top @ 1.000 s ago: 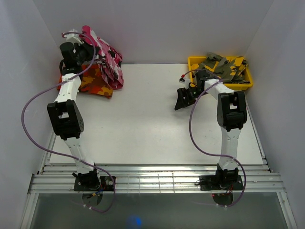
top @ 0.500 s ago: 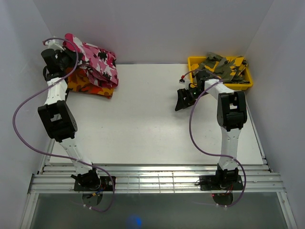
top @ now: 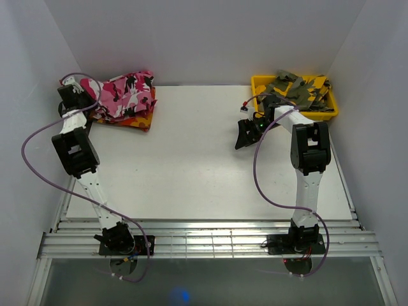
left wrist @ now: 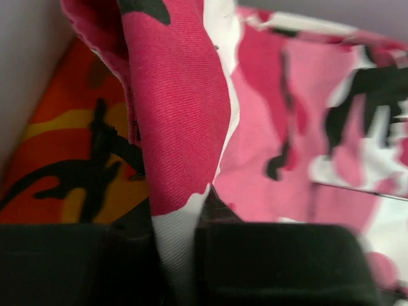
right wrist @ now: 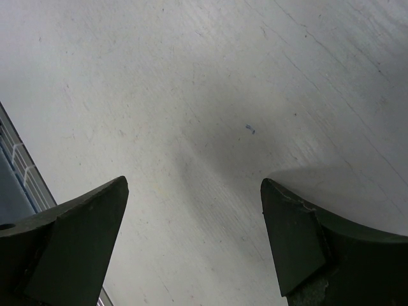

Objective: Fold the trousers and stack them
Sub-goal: Neatly place the folded trousers to the corner

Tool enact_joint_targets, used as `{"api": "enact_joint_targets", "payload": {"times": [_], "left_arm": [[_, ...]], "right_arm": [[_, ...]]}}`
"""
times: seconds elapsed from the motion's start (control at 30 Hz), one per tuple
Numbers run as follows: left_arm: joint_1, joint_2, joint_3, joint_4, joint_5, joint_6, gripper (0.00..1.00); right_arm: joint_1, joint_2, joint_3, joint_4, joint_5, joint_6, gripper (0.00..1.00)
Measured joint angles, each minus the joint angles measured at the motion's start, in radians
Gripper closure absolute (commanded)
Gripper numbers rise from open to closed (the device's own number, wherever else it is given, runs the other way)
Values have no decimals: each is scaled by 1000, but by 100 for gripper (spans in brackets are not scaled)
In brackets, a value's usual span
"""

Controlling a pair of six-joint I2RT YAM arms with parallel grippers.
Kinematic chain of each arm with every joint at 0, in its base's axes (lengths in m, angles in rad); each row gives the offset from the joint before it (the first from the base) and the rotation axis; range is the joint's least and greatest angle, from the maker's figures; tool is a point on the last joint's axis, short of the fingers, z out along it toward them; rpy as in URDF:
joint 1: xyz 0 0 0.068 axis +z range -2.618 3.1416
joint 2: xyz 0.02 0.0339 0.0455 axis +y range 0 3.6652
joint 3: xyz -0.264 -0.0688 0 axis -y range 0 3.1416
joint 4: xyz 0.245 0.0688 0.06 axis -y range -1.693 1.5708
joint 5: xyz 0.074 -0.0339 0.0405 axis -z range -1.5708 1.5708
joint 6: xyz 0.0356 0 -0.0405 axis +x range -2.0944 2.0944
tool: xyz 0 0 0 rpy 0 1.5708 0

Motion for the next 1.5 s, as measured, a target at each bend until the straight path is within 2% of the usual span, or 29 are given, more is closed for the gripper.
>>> {"api": "enact_joint_targets", "payload": {"times": [0.07, 0.1, 0.2, 0.27, 0.3, 0.33, 0.5, 0.87, 0.97, 1.13, 1.3, 1.5], "left_arm": [[8, 29, 19, -13, -27, 21, 54], [14, 45, 44, -32, -39, 31, 45], [22, 87, 139, -87, -85, 48, 37], [23, 87, 156, -116, -114, 62, 20], [23, 83, 156, -125, -125, 70, 17], [23, 79, 156, -140, -138, 76, 7], [16, 25, 98, -237, -193, 134, 4], [158, -375, -351, -379, -209, 249, 2], [192, -474, -462, -412, -169, 304, 2], [214, -652, -641, -520, -24, 478, 2], [115, -839, -665, -637, 99, 601, 2], [-190, -1020, -718, -650, 137, 633, 2]], "right_arm": [[0, 0, 0, -5, 0, -2, 10], [0, 0, 0, -6, -1, -2, 10], [0, 0, 0, -13, -3, -3, 10], [0, 0, 0, -14, -3, -5, 10], [0, 0, 0, -16, -3, -5, 10], [0, 0, 0, -17, -3, -6, 10], [0, 0, 6, -34, 5, -16, 10], [-1, -56, 8, -39, 49, -31, 10], [-4, -120, -23, -36, 62, -40, 10], [-14, -263, -112, -31, 91, -51, 10], [-25, -473, -277, -6, 135, -44, 10], [-32, -776, -526, 61, 213, -19, 10]]}}
